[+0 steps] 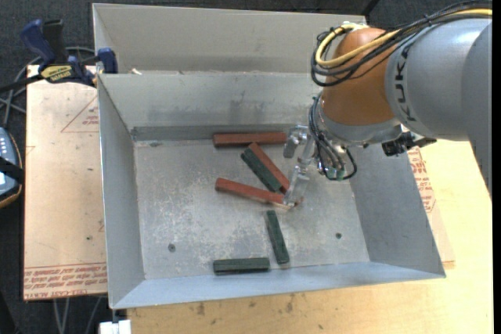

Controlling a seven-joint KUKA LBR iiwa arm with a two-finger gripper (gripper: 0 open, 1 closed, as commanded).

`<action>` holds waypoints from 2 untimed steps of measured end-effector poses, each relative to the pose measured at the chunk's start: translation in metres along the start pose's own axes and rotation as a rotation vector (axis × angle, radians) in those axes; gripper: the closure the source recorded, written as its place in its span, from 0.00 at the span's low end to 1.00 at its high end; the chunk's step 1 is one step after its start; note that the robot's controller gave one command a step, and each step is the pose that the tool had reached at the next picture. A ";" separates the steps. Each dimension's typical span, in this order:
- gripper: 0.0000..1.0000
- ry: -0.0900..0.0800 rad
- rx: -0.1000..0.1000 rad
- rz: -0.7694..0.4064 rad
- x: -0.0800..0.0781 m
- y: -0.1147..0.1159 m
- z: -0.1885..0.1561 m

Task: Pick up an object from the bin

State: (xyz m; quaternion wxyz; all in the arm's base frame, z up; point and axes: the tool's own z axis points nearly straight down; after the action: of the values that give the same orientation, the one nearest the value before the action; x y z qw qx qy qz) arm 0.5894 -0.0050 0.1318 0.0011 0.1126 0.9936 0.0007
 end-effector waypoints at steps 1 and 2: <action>0.00 0.002 0.000 0.028 -0.011 -0.001 0.062; 1.00 -0.011 0.000 0.111 -0.004 0.004 0.056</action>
Offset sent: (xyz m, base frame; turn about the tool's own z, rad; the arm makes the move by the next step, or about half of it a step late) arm -0.0001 0.0044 -0.0618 0.1126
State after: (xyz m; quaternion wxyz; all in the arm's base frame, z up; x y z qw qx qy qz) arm 0.5940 -0.0023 0.0761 0.0065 0.1674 0.9859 -0.0001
